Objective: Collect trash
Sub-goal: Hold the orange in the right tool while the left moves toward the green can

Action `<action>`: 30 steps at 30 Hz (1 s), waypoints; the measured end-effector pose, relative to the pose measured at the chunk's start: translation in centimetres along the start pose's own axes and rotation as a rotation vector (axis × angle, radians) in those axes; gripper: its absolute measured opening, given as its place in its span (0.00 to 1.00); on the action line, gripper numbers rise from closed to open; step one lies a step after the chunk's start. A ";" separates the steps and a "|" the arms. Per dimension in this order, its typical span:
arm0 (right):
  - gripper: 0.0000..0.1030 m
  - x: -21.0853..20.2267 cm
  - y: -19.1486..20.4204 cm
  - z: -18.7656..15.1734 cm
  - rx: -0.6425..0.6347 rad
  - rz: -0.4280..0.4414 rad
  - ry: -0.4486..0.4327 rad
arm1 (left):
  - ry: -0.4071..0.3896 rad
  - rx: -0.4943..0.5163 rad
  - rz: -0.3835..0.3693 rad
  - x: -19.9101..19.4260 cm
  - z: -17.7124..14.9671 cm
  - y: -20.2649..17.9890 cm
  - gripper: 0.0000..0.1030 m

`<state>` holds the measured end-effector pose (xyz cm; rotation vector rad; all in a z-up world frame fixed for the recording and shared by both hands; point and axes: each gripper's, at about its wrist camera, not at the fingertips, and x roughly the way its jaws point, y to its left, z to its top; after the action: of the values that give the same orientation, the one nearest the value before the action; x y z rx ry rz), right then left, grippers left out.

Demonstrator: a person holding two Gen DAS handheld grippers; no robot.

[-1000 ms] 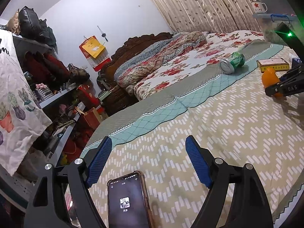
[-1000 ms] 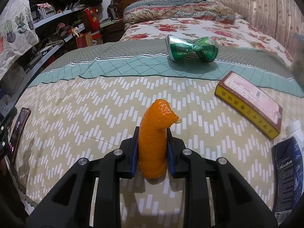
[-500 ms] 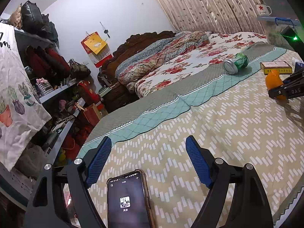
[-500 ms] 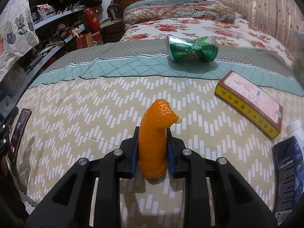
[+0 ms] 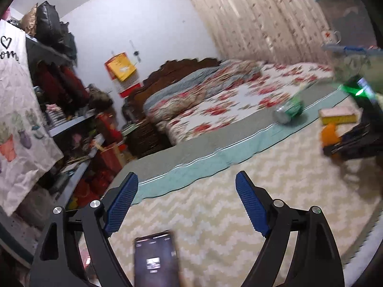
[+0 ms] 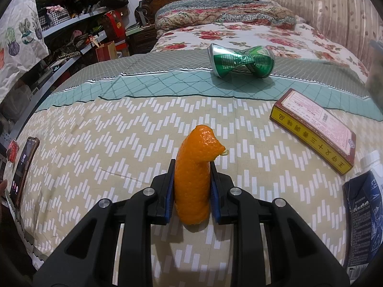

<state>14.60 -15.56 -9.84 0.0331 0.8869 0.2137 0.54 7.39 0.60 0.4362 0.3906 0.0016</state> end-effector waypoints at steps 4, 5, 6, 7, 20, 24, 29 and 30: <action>0.26 0.0 -0.1 0.0 0.010 0.007 -0.002 | -0.020 0.000 -0.068 -0.8 0.8 -1.2 0.77; 0.26 0.0 -0.1 0.0 0.011 0.009 -0.002 | -0.020 0.000 -0.081 -0.8 0.9 -1.5 0.78; 0.26 0.0 -0.1 0.0 0.011 0.009 -0.002 | -0.020 0.002 -0.089 -0.8 1.0 -1.7 0.78; 0.26 0.0 -0.2 0.0 0.013 0.010 -0.002 | -0.019 0.005 -0.097 -0.8 1.0 -1.9 0.77; 0.26 0.1 -0.7 -0.2 0.026 0.030 -0.004 | -0.005 0.013 -0.118 -0.3 1.0 -3.1 0.78; 0.26 0.1 -0.8 -0.2 0.026 0.030 -0.004 | -0.006 0.016 -0.118 -0.3 1.0 -3.1 0.77; 0.26 0.1 -0.8 -0.2 0.025 0.029 -0.003 | -0.005 0.012 -0.120 -0.2 1.0 -3.1 0.78; 0.26 0.0 -0.8 -0.2 0.025 0.029 -0.003 | -0.005 0.012 -0.121 -0.2 1.0 -3.1 0.77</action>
<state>14.58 -16.35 -10.11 0.0701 0.8863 0.2297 0.48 4.12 0.19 0.4239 0.4119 -0.1189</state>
